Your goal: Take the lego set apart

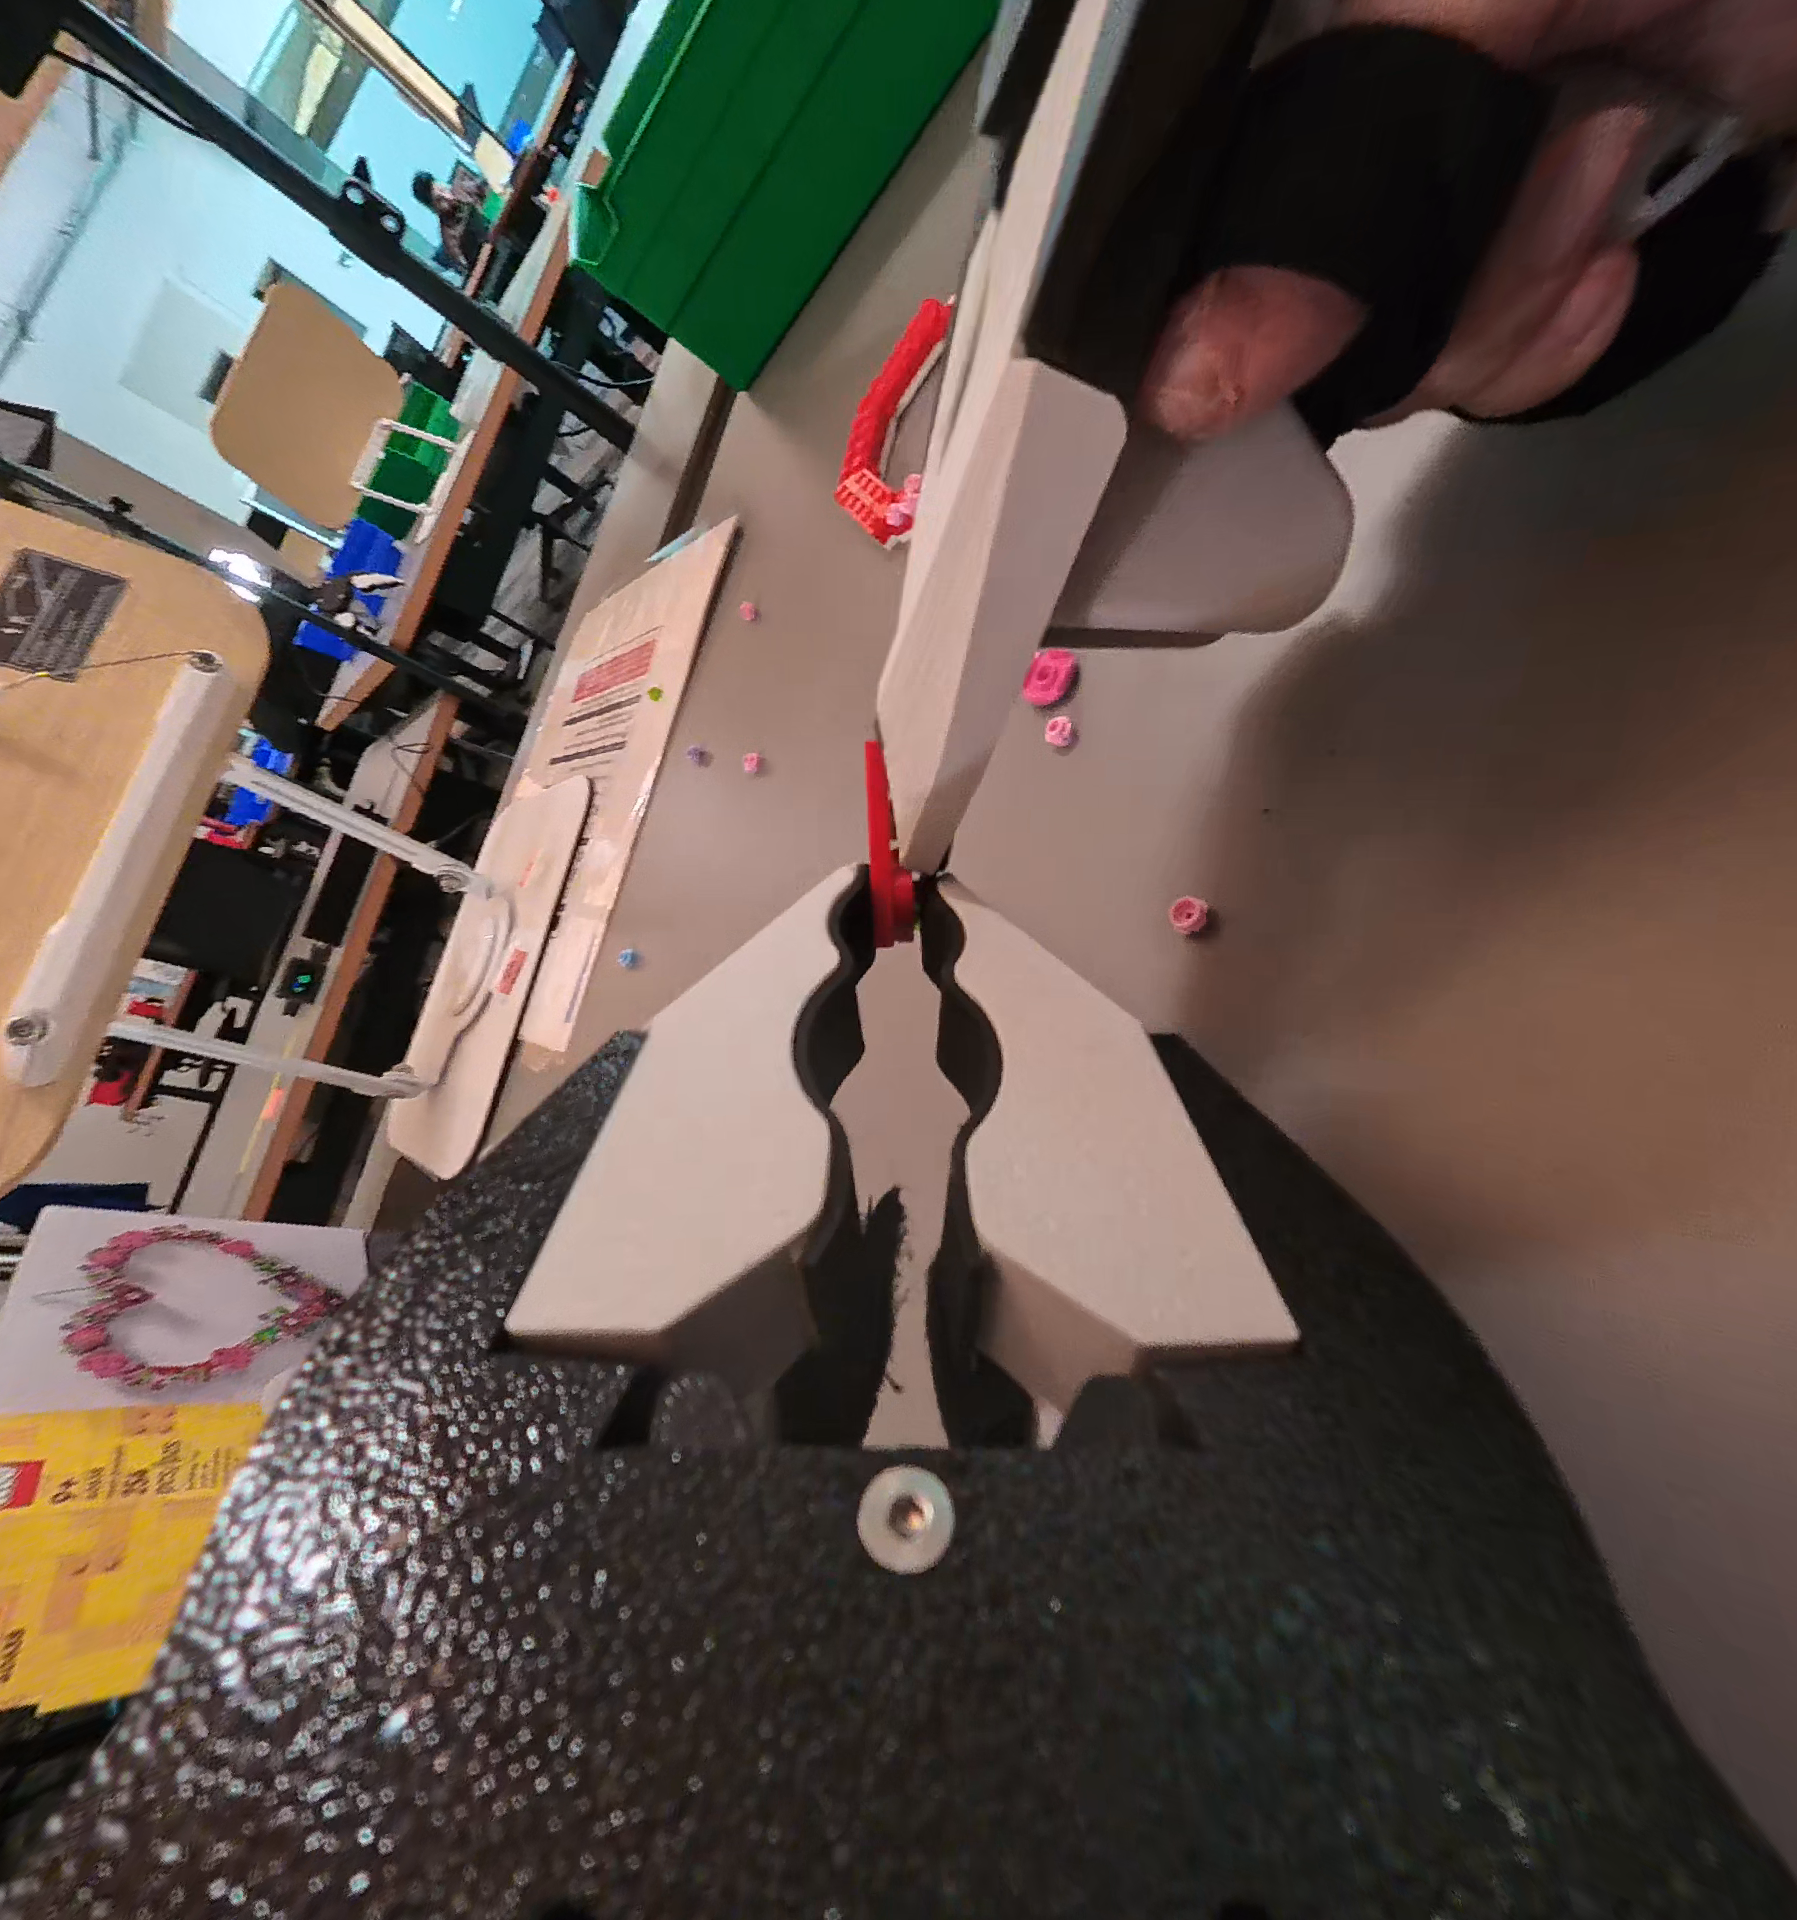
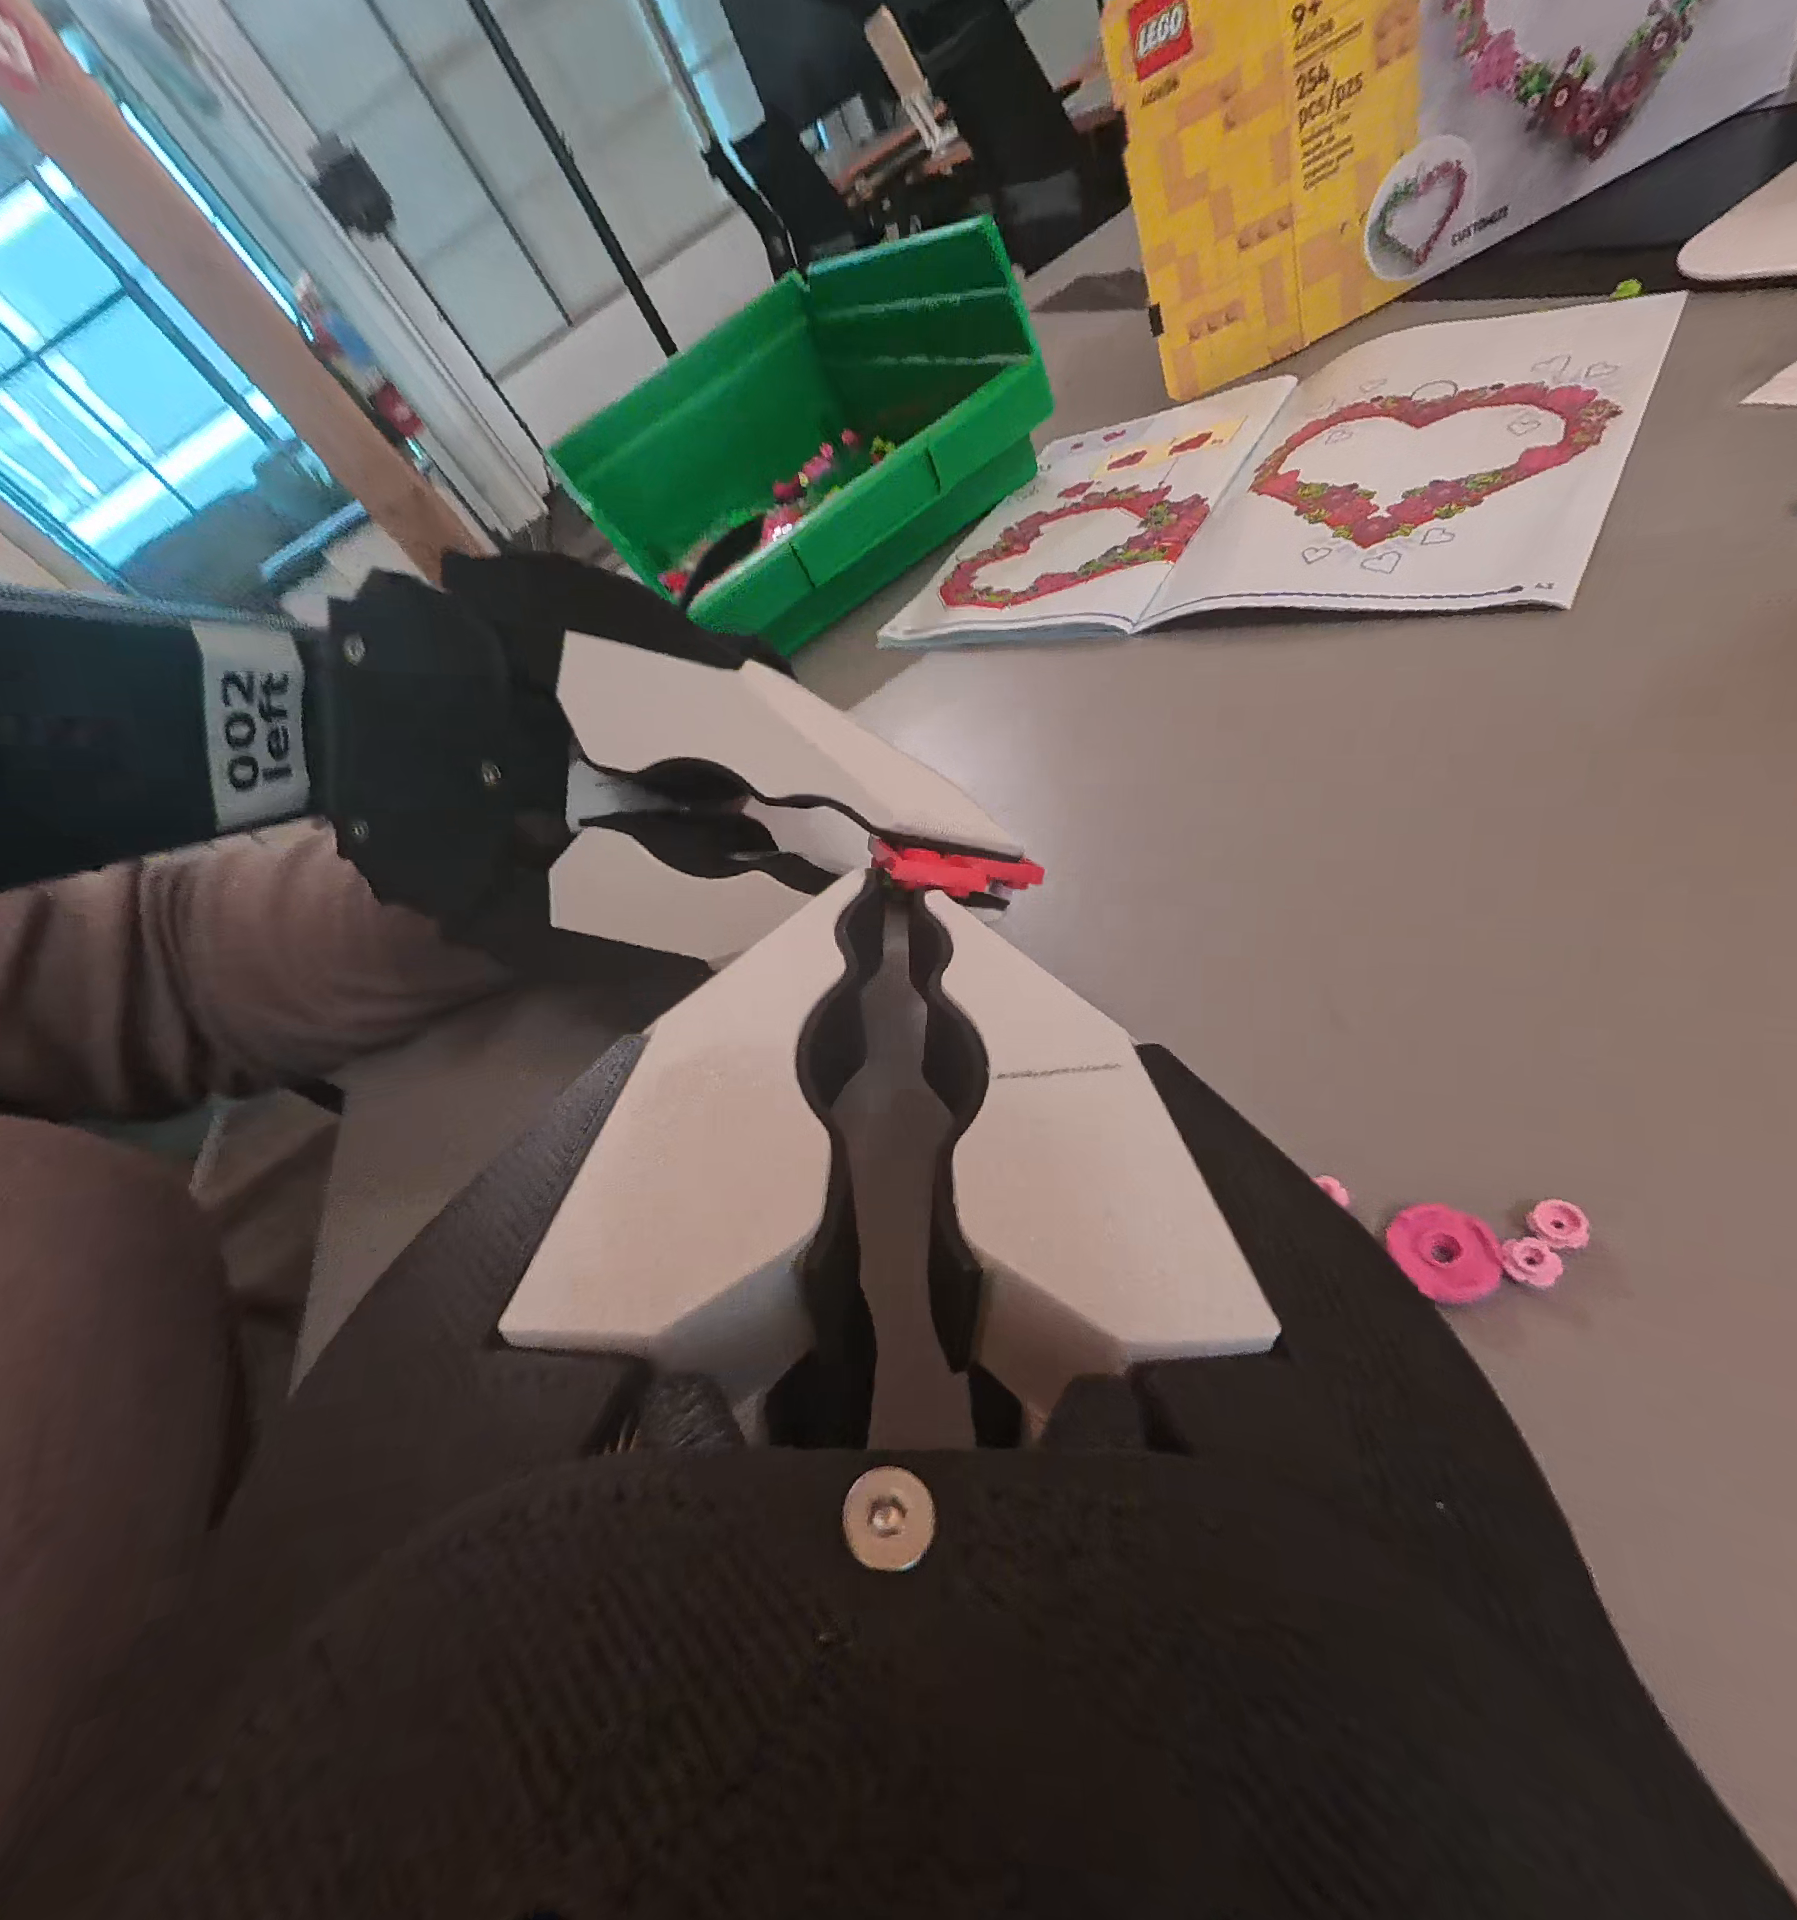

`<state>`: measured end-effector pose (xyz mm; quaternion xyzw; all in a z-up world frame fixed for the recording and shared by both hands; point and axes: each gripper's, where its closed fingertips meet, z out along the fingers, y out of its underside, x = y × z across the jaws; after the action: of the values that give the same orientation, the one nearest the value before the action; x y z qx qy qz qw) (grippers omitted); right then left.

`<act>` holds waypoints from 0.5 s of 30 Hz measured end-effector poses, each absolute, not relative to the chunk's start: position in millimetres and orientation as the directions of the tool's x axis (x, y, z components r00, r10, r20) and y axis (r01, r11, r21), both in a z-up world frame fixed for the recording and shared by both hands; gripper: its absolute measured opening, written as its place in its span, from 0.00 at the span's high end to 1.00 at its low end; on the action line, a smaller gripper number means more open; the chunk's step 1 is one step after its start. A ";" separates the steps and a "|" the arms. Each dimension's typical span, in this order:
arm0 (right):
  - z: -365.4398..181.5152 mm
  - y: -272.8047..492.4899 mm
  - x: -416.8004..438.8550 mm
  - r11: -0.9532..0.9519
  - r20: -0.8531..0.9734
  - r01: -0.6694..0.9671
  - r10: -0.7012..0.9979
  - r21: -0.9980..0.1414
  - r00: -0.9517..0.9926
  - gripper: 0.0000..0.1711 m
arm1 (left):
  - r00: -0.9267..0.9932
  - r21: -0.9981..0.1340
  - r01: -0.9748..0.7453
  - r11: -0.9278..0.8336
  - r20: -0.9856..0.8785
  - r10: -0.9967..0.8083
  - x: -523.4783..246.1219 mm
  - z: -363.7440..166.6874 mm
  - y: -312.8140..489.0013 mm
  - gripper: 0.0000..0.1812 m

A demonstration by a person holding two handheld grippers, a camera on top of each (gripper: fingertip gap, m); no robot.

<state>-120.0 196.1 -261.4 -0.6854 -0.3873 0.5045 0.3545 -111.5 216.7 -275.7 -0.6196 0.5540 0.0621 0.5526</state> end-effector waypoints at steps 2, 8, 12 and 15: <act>-264.5 194.6 -119.0 -0.411 -0.375 0.211 0.907 -0.887 0.189 0.99 | 0.369 -0.625 -0.750 0.219 -0.669 -0.646 -110.1 -279.1 214.9 0.98; -271.7 191.9 -117.0 -0.311 -0.265 0.297 0.946 -0.903 0.185 0.99 | 0.355 -0.646 -0.735 0.203 -0.623 -0.697 -108.9 -284.5 211.4 0.98; -274.3 190.2 -117.0 -0.271 -0.222 0.325 0.958 -0.906 0.179 0.99 | 0.341 -0.649 -0.734 0.201 -0.609 -0.716 -109.2 -287.3 210.0 0.98; -276.4 192.2 -115.9 -0.262 -0.207 0.340 0.960 -0.904 0.189 0.99 | 0.364 -0.665 -0.727 0.171 -0.584 -0.726 -111.4 -288.7 212.2 0.97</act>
<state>-115.9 192.2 -276.4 -0.6757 -0.4807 0.4173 0.3716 -111.4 212.2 -288.7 -0.6440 0.5641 0.0008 0.5168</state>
